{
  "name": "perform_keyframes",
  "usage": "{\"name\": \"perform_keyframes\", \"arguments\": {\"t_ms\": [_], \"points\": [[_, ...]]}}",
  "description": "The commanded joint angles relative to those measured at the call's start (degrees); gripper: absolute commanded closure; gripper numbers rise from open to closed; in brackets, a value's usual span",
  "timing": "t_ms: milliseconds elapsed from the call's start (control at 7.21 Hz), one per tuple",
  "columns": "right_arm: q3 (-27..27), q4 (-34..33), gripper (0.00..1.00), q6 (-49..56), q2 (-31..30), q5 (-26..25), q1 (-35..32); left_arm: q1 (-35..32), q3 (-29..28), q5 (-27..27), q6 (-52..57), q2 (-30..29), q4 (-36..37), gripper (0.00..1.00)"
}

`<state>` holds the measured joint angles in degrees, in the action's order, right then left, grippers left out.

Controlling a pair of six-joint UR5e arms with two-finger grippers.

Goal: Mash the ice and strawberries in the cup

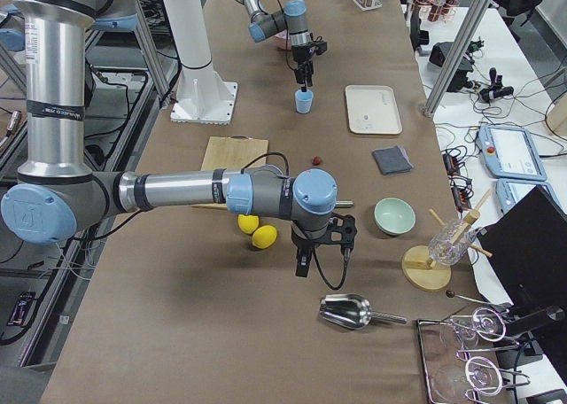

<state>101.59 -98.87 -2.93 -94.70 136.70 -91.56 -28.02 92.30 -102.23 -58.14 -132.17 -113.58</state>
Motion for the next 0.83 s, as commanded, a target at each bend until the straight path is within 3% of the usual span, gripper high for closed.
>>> {"name": "perform_keyframes", "arguments": {"t_ms": [0,277,693], "points": [[0.19,-0.10,0.00,0.03,0.83,0.50,0.06,-5.42,1.91,-1.56,3.87,2.59,2.20,0.02],[0.27,0.16,0.00,0.03,1.19,1.47,1.03,-13.95,9.43,-4.99,13.79,8.74,13.41,0.02],[0.54,0.08,0.00,0.21,1.28,1.91,1.03,-22.58,20.87,-5.35,22.43,17.88,28.54,0.02]]}}
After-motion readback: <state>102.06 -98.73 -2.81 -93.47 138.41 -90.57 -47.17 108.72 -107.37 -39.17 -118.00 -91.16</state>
